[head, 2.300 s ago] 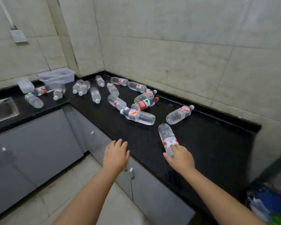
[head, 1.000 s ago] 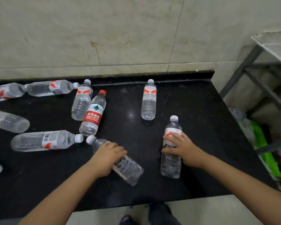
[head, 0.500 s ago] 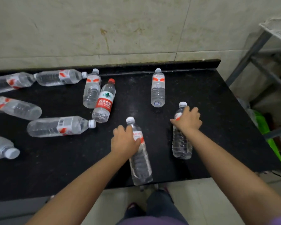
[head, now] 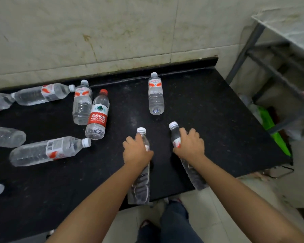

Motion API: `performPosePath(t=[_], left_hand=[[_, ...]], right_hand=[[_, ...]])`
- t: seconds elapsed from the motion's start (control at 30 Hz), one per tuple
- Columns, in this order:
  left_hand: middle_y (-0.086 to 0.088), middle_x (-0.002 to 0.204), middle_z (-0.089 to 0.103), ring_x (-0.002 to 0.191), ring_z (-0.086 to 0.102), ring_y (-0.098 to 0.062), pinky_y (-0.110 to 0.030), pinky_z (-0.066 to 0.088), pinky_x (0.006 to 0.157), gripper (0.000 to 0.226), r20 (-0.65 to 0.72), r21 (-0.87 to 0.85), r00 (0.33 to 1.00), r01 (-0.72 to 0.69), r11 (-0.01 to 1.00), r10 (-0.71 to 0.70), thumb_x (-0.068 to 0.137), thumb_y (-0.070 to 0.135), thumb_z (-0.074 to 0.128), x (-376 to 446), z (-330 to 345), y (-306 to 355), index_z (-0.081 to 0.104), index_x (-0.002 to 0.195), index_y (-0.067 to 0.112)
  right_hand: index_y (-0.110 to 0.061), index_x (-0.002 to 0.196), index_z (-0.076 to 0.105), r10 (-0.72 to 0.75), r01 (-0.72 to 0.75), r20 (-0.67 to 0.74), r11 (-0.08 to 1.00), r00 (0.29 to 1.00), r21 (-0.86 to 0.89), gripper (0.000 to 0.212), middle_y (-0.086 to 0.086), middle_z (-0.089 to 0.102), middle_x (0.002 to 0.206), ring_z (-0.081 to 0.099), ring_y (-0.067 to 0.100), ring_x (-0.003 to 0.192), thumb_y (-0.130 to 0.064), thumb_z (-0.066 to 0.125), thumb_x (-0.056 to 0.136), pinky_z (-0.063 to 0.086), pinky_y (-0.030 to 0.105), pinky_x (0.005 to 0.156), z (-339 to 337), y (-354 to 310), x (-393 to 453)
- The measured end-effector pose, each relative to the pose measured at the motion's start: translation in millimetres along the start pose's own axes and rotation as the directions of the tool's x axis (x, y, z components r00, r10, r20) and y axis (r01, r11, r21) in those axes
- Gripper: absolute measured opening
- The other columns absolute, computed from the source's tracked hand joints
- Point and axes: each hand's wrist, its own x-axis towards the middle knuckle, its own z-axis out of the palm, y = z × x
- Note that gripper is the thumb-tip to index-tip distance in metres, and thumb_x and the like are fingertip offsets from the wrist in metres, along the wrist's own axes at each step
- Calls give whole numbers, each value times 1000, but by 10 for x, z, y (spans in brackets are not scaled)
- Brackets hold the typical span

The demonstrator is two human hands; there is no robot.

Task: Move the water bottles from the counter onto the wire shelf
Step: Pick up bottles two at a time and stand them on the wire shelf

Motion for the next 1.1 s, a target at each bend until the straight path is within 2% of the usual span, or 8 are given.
performPosePath(t=[0.13,0.27,0.37,0.53,0.63,0.73,0.93,1.1], left_hand=[[-15,124,41,112,43,-29,-29,44,86,61,-41,40,986,-162,986,164,83,27,60,-109,-99,127,34,135,9],[-16,115,49,103,50,-30,-29,46,84,56,-242,59,875,-417,907,419,77,27,71,-173,-372,501,48,122,4],[-13,128,39,118,39,-28,-30,36,98,54,-238,-45,845,-502,864,479,88,31,59,-252,-566,881,38,130,7],[-25,116,51,105,50,-40,-41,45,84,58,-447,2,687,-640,769,573,75,21,75,-328,-768,1652,49,121,-4],[-29,95,61,81,60,-47,-43,53,61,63,-553,73,576,-686,724,601,54,15,88,-380,-869,2210,58,105,-8],[-28,87,62,69,62,-43,-38,53,51,68,-651,155,448,-712,685,613,47,16,90,-483,-1005,2824,52,100,-3],[-29,82,62,64,61,-40,-33,48,53,63,-747,236,323,-688,687,581,48,19,89,-691,-1171,4029,59,94,-11],[-23,79,63,59,62,-35,-32,51,46,73,-804,279,216,-685,673,553,41,22,92,-614,-1144,4792,50,96,0]], right_hand=[[-11,114,40,97,-89,-35,979,995,186,48,14,45,116,48,34,107,-27,64,75,43,39,82,-72,130,-243],[-11,111,39,155,-101,-124,927,980,360,49,11,43,113,51,31,101,-27,66,74,37,29,70,-369,321,-454],[-9,117,38,174,-51,-229,886,958,460,56,11,40,116,50,31,104,-26,70,74,35,30,72,-710,497,-547],[-4,125,36,197,56,-456,873,868,484,68,15,39,123,45,31,112,-26,73,73,39,34,85,-1398,927,-561],[-4,125,36,185,109,-566,889,804,445,69,15,39,124,45,30,113,-25,74,72,39,34,86,-1889,1364,-540],[-4,123,37,140,201,-679,895,721,397,69,15,40,122,46,31,109,-24,75,70,35,30,77,-2406,1876,-541],[-7,123,35,39,340,-787,888,616,310,70,11,41,122,45,23,105,-26,76,70,34,27,79,-3286,2853,-491],[-9,124,36,30,359,-796,882,604,306,72,8,41,120,47,23,108,-28,77,69,34,25,79,-3710,3485,-279]])
